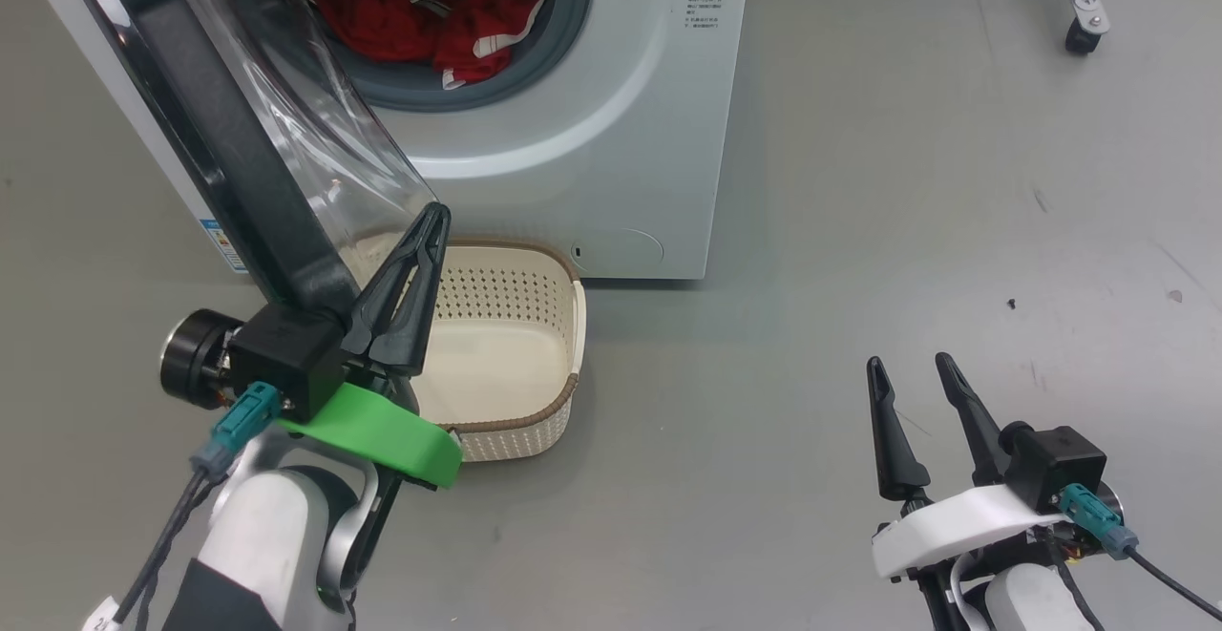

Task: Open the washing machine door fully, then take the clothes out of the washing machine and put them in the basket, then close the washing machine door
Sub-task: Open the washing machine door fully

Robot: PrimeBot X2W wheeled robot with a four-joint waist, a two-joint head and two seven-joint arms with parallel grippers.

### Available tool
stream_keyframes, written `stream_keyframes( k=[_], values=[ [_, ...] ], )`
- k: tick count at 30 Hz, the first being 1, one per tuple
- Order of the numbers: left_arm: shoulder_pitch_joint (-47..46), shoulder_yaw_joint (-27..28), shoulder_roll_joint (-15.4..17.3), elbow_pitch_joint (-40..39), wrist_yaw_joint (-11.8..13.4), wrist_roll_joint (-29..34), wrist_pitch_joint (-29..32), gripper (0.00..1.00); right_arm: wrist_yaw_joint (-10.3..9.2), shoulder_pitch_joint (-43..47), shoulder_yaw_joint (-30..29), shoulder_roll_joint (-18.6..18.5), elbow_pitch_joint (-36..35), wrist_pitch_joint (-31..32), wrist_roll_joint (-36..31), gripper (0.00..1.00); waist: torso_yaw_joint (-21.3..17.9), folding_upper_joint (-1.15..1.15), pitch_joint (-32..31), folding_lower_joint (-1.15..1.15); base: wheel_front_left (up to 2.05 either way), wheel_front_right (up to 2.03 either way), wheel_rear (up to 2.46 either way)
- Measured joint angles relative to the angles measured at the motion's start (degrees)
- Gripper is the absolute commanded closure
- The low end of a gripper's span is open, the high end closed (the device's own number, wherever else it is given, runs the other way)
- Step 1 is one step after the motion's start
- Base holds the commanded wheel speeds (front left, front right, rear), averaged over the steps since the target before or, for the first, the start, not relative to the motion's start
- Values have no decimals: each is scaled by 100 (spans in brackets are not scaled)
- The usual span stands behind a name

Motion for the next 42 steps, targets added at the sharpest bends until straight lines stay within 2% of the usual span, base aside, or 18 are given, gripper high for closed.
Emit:
stream_keyframes(
  k=[11, 23, 42],
  values=[
    [187, -47, -74, 397, 0, -365, 263, 100, 49, -2, -40, 42, 10, 0, -51, 0, -57, 0, 51, 0, 0, 0, 0],
    [246, 42, -80, 822, 11, -464, 479, 100, 101, -3, -91, 102, 38, 0, -93, 0, -140, 0, 151, 0, 0, 0, 0],
    [248, 290, -102, 1306, 153, -601, 336, 100, 168, -12, -145, 147, 100, 0, -207, 0, -122, 0, 177, 0, 0, 0, 0]
  ],
)
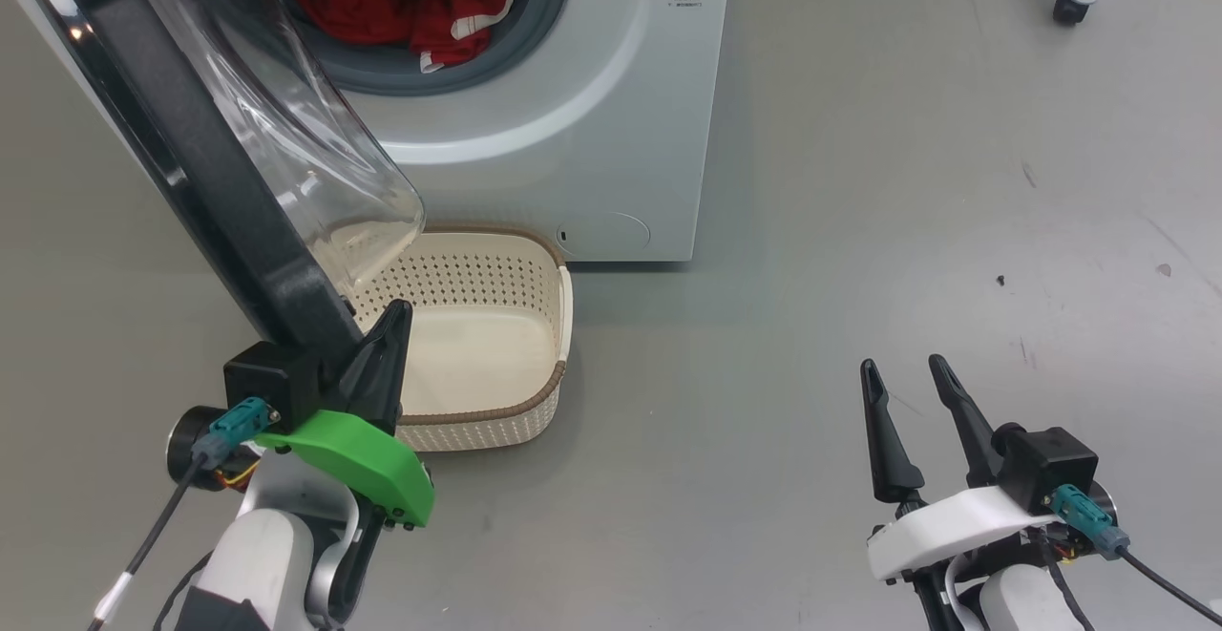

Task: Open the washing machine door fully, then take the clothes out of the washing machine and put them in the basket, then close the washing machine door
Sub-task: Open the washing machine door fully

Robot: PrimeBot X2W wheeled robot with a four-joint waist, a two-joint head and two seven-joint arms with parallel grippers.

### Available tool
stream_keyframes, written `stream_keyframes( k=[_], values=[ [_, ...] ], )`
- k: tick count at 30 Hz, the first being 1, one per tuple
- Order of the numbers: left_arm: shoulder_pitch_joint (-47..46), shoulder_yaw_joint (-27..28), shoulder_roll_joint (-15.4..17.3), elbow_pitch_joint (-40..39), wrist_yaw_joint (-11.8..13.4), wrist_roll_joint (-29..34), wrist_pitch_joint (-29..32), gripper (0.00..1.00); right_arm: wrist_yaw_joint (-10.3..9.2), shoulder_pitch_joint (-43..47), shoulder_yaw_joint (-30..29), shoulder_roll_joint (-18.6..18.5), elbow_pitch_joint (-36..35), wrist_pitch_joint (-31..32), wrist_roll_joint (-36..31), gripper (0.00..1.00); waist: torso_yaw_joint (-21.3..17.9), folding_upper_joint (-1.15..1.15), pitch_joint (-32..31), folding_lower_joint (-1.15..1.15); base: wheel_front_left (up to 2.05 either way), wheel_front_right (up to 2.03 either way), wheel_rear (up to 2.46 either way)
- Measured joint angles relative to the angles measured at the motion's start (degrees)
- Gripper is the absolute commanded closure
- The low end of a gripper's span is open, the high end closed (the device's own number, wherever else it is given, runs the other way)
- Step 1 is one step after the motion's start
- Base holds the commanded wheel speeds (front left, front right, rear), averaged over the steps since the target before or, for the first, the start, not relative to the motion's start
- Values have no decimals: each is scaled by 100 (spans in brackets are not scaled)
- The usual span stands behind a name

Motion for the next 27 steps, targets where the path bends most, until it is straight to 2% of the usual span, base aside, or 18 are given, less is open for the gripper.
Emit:
stream_keyframes(
  k=[14, 27],
  values=[
    [-1, 24, -33, 179, 33, -41, -155, 100, 34, 1, -31, 18, 70, 0, -44, 0, 49, 0, -3, 0, 0, 0, 0],
    [-7, -15, -102, 346, 32, -120, -348, 100, 59, 1, -154, 20, 66, 0, -93, 0, 445, 0, 30, 0, 0, 0, 0]
  ],
)
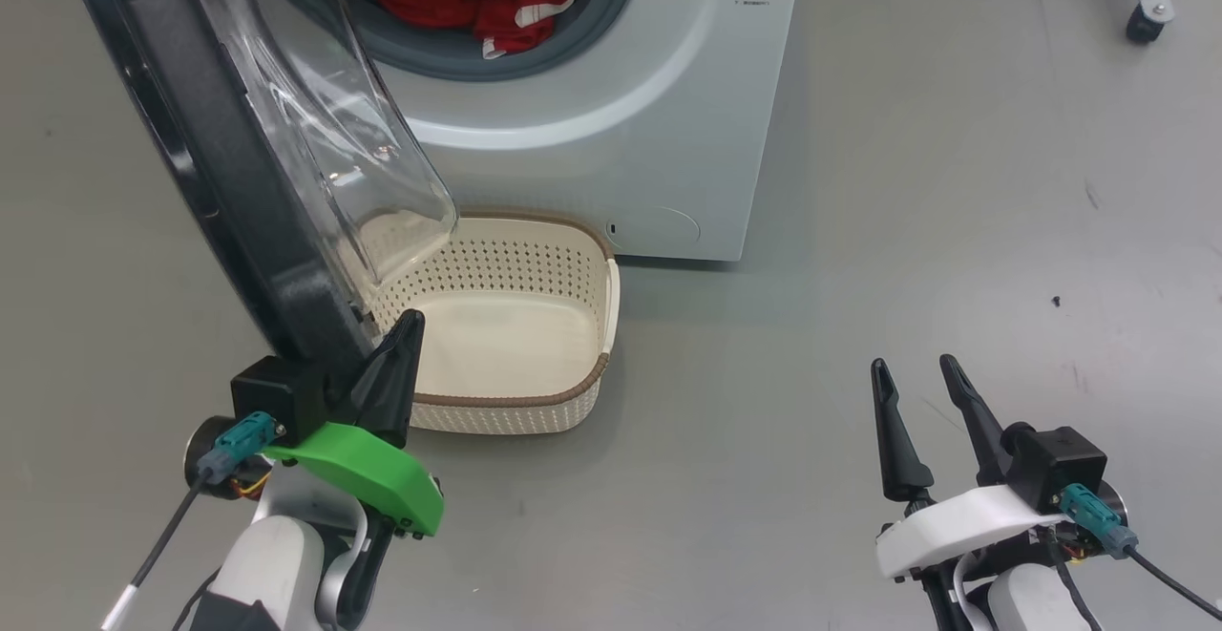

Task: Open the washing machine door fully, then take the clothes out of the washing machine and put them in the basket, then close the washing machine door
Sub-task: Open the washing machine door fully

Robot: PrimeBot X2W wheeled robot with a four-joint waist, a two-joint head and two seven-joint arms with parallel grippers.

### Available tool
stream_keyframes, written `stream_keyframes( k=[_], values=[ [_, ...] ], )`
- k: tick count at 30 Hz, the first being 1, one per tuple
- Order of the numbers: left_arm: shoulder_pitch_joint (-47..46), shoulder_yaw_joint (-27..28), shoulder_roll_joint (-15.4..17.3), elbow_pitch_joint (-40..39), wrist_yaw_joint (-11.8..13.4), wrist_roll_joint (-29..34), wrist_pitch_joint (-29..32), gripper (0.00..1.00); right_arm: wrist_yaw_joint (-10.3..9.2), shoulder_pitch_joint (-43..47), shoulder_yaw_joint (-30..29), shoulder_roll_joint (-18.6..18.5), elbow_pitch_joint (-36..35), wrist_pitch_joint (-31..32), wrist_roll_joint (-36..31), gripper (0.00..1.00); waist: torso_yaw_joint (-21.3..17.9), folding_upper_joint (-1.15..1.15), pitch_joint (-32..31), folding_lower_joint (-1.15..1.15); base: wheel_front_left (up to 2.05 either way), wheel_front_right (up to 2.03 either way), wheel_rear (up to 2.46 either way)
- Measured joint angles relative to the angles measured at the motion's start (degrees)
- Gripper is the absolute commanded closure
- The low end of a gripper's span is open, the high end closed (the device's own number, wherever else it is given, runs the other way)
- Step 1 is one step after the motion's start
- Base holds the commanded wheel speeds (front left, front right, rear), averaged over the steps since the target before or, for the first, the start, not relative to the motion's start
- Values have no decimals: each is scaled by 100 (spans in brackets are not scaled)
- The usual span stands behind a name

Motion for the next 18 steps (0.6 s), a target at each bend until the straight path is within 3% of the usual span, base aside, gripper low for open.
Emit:
stream_keyframes(
  k=[18],
  values=[
    [-13, 99, 0, 222, 71, -83, -216, 100, 25, 1, -62, 2, 25, 0, -52, 0, 646, 0, -37, 0, 0, 0, 0]
  ],
)
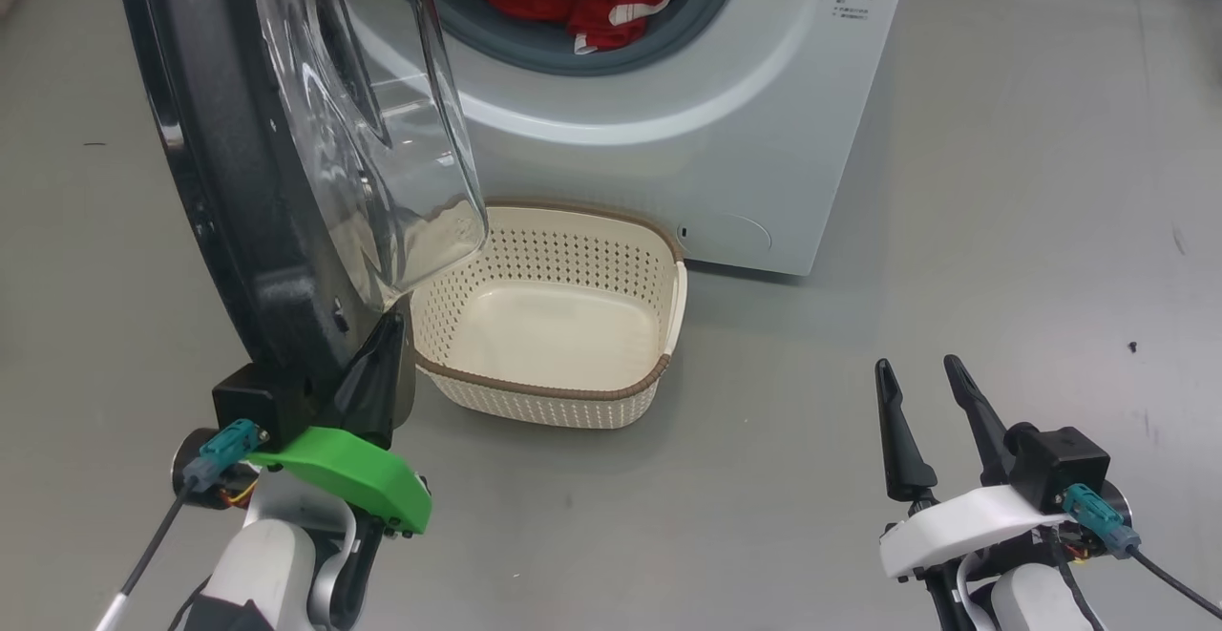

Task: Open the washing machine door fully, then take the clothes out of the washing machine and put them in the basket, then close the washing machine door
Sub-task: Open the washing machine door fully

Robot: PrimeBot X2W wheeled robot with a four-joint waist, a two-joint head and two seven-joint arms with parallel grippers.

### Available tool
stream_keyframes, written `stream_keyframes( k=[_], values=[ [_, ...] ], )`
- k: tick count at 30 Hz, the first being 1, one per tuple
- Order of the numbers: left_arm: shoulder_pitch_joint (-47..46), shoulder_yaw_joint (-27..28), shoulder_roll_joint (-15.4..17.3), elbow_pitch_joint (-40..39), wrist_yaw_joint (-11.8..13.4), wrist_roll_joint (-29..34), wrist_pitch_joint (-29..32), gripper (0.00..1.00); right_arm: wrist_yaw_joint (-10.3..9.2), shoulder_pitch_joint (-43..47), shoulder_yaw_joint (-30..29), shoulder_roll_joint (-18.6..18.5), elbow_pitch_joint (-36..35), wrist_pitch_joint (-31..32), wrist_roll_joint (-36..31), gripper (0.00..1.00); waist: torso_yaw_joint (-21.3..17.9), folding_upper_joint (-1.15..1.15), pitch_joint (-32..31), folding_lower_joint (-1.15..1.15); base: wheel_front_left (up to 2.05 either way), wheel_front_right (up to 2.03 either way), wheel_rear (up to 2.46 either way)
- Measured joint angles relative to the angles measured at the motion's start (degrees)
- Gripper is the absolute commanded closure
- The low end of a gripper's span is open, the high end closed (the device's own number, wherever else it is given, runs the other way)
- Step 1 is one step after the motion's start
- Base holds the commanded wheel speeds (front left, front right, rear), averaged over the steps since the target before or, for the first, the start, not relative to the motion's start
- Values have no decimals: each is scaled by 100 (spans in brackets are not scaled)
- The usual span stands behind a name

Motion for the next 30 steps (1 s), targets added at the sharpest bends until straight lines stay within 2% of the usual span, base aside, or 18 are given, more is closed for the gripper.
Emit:
stream_keyframes(
  k=[14, 30],
  values=[
    [-2, 383, 11, 31, 156, -200, -194, 100, 43, -1, 78, 2, 14, 0, -55, 0, 343, 0, 75, 0, 0, 0, 0],
    [-27, 1291, 344, 64, 358, -610, -447, 100, 48, -109, 172, -51, 46, 1, -233, 0, 469, 0, 544, 0, 0, 0, 0]
  ],
)
